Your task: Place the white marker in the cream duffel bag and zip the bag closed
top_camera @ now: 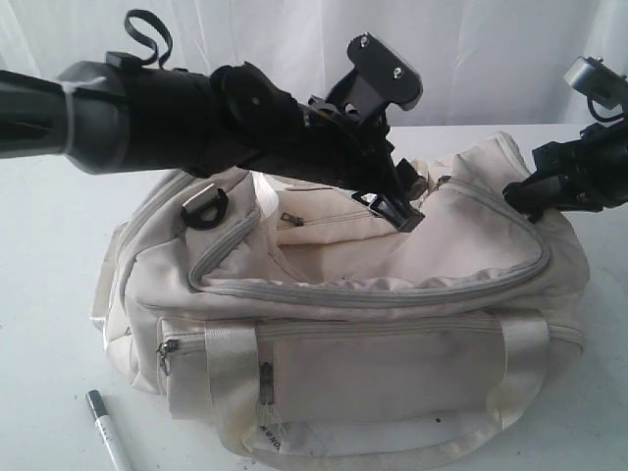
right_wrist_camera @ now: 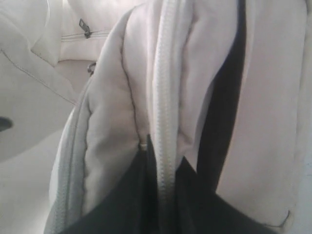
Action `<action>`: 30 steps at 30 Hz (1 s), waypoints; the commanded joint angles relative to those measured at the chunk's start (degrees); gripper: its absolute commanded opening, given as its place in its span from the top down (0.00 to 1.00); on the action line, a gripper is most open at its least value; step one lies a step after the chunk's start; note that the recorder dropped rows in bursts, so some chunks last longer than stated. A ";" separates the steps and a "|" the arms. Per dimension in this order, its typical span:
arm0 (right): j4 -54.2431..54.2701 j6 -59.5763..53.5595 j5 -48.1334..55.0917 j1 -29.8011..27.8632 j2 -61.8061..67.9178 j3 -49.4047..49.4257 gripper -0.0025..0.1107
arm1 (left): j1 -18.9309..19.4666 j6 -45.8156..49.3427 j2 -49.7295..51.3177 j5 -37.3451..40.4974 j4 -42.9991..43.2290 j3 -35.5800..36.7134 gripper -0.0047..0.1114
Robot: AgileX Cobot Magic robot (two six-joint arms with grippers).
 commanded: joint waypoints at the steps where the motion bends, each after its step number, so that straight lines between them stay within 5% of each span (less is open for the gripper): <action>1: 1.76 -1.20 2.29 0.01 -0.03 -0.16 0.98 | 1.13 1.04 4.09 -2.42 0.63 -2.24 0.41; 21: 3.57 -2.13 3.61 0.01 -0.03 -0.16 0.98 | 0.34 0.86 10.25 5.63 0.77 -7.08 0.41; 30: 4.30 -2.13 3.74 0.01 -0.03 -0.16 0.98 | -2.17 0.72 10.62 0.24 0.63 -7.08 0.41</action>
